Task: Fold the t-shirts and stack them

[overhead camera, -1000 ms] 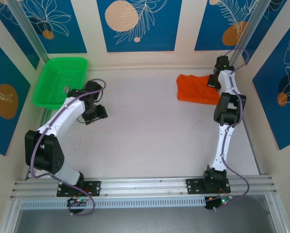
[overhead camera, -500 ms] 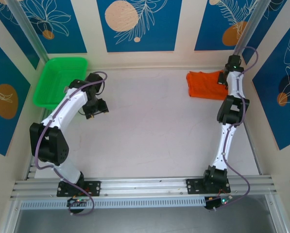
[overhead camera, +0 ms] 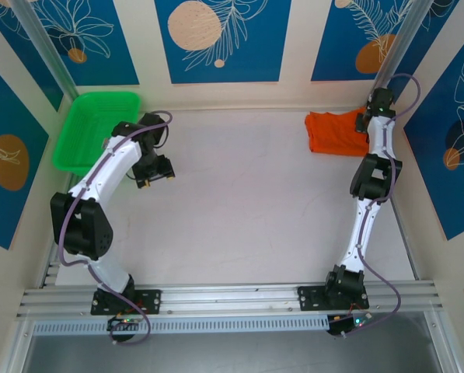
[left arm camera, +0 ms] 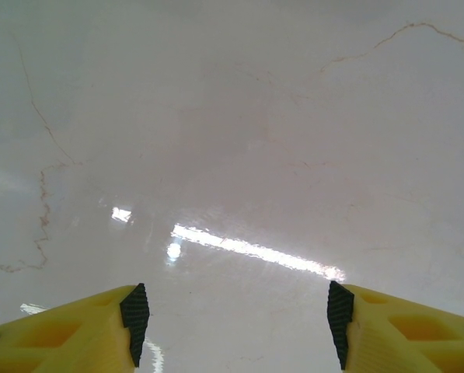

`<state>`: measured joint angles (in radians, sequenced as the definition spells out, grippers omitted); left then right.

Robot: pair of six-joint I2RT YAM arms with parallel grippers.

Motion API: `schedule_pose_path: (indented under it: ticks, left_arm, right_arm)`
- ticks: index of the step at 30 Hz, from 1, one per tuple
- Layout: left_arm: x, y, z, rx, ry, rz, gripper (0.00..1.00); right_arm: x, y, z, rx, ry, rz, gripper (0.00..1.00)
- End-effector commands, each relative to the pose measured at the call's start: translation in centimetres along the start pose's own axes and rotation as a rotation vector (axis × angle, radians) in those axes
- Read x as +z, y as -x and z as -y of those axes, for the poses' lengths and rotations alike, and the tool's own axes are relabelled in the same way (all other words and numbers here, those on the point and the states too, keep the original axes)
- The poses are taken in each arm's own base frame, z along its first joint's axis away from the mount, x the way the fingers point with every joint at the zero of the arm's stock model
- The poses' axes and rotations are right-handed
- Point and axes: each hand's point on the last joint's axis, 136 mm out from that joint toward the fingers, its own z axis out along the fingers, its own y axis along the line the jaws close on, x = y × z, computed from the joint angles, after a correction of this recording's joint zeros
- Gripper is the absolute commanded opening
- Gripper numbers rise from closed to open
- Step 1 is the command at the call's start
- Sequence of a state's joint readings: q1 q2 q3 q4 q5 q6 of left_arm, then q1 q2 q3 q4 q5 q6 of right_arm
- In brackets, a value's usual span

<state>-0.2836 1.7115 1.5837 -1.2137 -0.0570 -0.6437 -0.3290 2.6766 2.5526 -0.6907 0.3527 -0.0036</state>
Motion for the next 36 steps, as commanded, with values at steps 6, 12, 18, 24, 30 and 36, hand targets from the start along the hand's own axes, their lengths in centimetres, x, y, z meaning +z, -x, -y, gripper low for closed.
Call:
schedule_pose_path:
  ticks: [6,12,18,24,30,36]
  left_arm:
    - [-1.2,0.2,0.8,0.021,-0.034,-0.002,0.72]
    - [-2.5,1.0,1.0,-0.005,-0.048,0.058,0.77]
    - [-5.6,3.0,-0.3,-0.056,-0.032,0.282,0.79]
    - [-8.8,4.8,-4.0,-0.157,-0.032,0.665,0.85]
    - [-8.9,4.0,-9.9,-0.237,0.113,0.956,1.00]
    - [-5.0,3.6,-11.6,-0.015,0.263,0.951,1.00]
  right_arm:
    - [-4.1,3.7,0.7,0.116,-0.070,0.079,0.68]
    - [-8.3,2.7,0.3,0.242,-0.111,0.077,0.77]
    - [-15.1,1.2,-5.9,0.332,0.140,0.252,0.99]
    - [-22.3,-2.3,-12.7,0.259,0.389,0.352,0.99]
    - [-25.7,-8.3,-14.6,0.222,0.481,0.368,0.99]
    - [-25.7,-14.6,-12.9,0.023,0.312,0.471,0.99]
